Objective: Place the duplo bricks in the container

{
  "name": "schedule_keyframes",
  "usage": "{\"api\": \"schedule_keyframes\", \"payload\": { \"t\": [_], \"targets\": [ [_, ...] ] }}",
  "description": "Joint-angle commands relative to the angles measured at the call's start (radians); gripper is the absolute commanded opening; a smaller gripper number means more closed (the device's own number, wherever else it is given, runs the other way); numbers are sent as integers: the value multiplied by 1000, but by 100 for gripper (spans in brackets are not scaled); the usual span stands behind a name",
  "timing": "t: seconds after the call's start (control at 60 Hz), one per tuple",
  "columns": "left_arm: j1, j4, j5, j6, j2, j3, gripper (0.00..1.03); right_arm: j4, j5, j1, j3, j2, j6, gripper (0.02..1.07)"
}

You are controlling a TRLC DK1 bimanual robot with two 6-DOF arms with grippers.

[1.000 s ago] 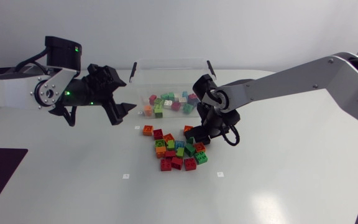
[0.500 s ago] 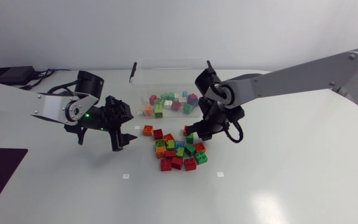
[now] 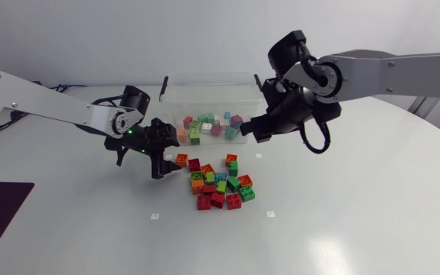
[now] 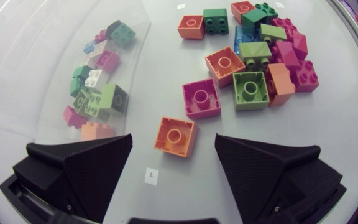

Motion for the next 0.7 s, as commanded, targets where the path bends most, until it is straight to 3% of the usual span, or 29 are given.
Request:
{"api": "schedule_keyframes", "payload": {
  "t": [0.0,0.133,0.283,0.45,0.683],
  "targets": [
    [-14,-37,13,37,51,46,92,-2,-2,-12,5,-51,-14,43],
    [-16,-91,14,63,93,84,91,10,-4,-15,42,-81,-16,43],
    [-20,-138,14,75,123,112,73,62,-19,-15,69,-92,-13,43],
    [-17,-180,14,77,127,123,30,143,-13,-1,83,-72,-2,43],
    [-13,-247,16,91,47,64,29,234,24,28,125,-3,-3,43]
  ]
}}
